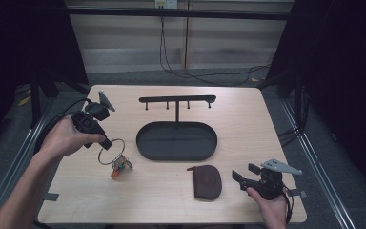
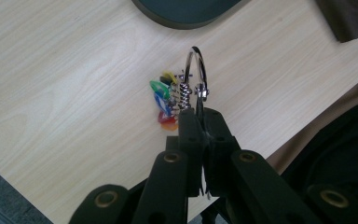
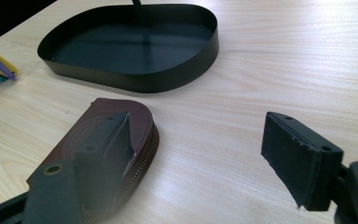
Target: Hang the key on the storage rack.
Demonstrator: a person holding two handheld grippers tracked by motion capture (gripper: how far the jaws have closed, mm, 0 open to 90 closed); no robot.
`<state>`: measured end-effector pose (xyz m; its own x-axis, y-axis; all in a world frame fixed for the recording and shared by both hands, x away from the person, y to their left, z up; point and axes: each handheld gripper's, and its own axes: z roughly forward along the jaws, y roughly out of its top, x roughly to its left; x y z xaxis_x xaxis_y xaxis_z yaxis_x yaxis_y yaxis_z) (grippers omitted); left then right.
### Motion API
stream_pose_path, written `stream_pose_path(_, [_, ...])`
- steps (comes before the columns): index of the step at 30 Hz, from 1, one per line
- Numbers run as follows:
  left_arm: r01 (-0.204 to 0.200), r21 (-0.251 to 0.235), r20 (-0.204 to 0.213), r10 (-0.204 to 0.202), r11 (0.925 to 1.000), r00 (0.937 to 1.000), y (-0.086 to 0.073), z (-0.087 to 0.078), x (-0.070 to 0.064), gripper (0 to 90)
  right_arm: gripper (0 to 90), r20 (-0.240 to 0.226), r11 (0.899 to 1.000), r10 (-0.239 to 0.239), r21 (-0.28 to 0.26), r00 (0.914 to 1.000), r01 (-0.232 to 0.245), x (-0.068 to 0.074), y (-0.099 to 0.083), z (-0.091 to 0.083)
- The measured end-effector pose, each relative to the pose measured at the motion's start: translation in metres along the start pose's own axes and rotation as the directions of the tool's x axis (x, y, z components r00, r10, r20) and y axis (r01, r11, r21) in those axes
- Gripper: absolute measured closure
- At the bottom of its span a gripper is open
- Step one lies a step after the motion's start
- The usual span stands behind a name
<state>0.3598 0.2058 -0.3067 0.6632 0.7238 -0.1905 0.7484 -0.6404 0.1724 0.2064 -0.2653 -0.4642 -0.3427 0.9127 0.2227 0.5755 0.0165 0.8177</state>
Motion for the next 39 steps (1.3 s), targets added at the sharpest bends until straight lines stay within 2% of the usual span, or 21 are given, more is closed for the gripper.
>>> stream_pose_path(12, [-0.036, -0.023, 0.023, 0.036, 0.9991, 0.9991, 0.004, -0.014, -0.009, 88.0, 23.7, -0.002, 1.000, 0.001, 0.001, 1.0000, -0.001, 0.000, 0.000, 0.000])
stream_pose_path(16, [-0.036, -0.038, 0.038, 0.037, 0.9987, 0.9986, 0.008, -0.017, -0.012, 87.9, 23.0, -0.001, 1.000, 0.003, -0.006, 1.0000, -0.003, 0.000, 0.000, 0.000])
stream_pose_path(25, [-0.043, -0.056, 0.042, 0.045, 0.9975, 0.9981, 0.018, -0.022, -0.020, 88.0, 18.3, -0.005, 1.000, 0.001, -0.029, 1.0000, -0.001, 0.001, 0.000, -0.003])
stream_pose_path(39, [-0.055, -0.060, 0.065, 0.059, 0.9966, 0.9961, 0.038, -0.016, -0.028, 88.0, 14.5, -0.017, 0.999, 0.001, -0.036, 0.9998, -0.002, 0.001, 0.001, -0.003])
